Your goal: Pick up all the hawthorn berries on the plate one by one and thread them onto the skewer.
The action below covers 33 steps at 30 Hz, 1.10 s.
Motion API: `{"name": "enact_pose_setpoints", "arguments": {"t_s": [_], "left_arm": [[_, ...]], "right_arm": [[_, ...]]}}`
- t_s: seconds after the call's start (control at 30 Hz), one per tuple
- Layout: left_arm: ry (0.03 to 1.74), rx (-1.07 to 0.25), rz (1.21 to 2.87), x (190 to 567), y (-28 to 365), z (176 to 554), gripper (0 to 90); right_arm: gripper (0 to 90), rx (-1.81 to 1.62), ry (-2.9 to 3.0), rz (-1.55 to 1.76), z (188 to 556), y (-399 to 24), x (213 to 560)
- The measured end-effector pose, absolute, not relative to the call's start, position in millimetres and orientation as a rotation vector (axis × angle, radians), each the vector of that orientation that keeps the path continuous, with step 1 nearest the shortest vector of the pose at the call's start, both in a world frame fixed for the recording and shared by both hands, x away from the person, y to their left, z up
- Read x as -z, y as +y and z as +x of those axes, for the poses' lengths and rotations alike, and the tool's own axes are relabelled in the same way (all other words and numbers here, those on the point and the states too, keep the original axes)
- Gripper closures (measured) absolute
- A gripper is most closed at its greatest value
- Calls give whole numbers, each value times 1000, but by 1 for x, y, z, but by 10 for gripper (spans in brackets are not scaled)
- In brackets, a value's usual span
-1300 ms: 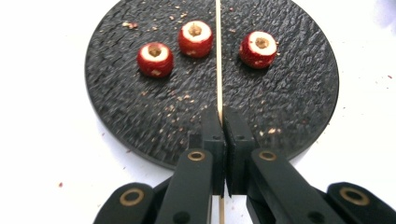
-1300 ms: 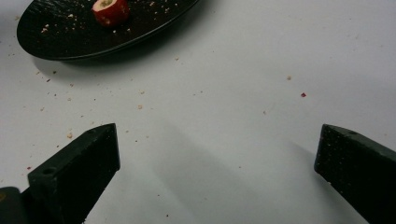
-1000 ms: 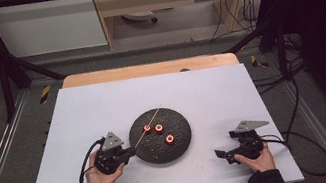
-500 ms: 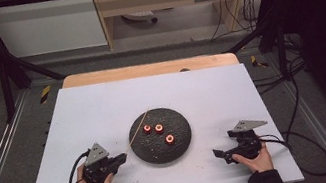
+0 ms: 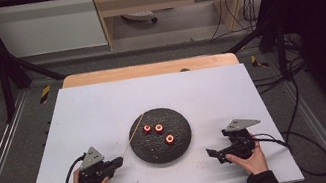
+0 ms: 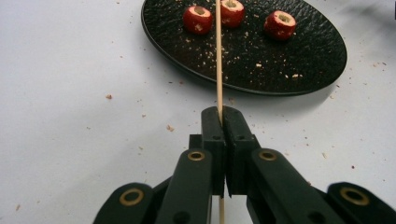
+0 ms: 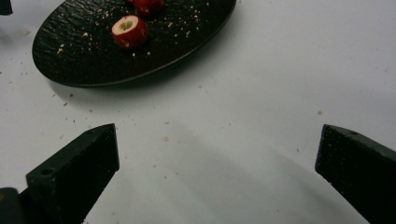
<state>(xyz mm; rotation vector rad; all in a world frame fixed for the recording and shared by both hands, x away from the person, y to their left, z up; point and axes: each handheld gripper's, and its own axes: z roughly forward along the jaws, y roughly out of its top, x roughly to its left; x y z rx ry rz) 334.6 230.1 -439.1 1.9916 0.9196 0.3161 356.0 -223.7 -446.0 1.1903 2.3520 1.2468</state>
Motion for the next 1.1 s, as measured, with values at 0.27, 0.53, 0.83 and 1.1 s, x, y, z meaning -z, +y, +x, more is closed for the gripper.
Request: {"name": "enact_pose_setpoints", "arguments": {"t_s": [0.27, 0.53, 0.83, 1.1], "left_arm": [[911, -329, 1970, 437, 235, 332, 880], [913, -330, 1970, 438, 236, 332, 880], [911, -335, 1968, 438, 236, 332, 880], [904, -335, 1974, 438, 236, 332, 880]], "right_arm": [[6, -1196, 2382, 1171, 360, -198, 432], [21, -1169, 2418, 1126, 369, -172, 415], [68, -1085, 2490, 1114, 384, -141, 398], [140, -1012, 2548, 1128, 398, -116, 393]]}}
